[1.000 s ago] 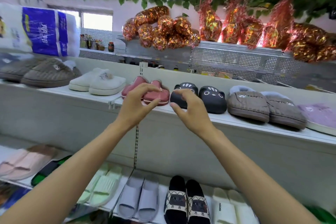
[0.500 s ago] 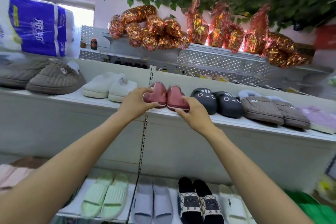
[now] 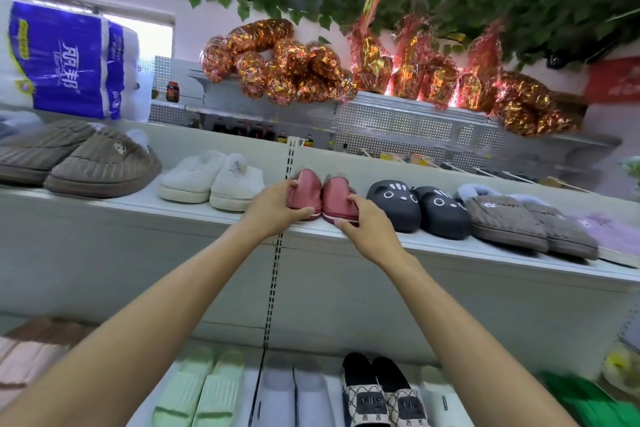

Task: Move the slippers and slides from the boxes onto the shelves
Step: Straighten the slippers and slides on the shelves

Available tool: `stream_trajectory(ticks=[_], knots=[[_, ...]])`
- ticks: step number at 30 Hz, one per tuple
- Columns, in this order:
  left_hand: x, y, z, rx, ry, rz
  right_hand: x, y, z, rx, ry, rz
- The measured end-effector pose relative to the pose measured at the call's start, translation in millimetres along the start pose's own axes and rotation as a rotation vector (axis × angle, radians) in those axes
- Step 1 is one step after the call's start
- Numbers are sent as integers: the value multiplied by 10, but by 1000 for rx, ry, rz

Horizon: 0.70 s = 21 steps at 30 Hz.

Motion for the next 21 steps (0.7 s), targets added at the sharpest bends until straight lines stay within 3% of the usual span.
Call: stream_trajectory(ticks=[11,18,21], knots=[[-42,-102,68,3,22,-22,-105,82,99,21,66,52],[110,-84,-264,-244,262,-131,-74,-101,-59,75,167,116],[463,-344,-408,-254,388,-189,-111,-372,-154,175,212,133]])
Point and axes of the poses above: each hand's wrist, its own z-axis towards the middle knuckle, its own x-axis out of the back of the hand, y = z × x, the point moved 1 cm from there along z, towards the middle knuckle, and after that the axes turned 8 degrees about -x, right-handed, at the moved point
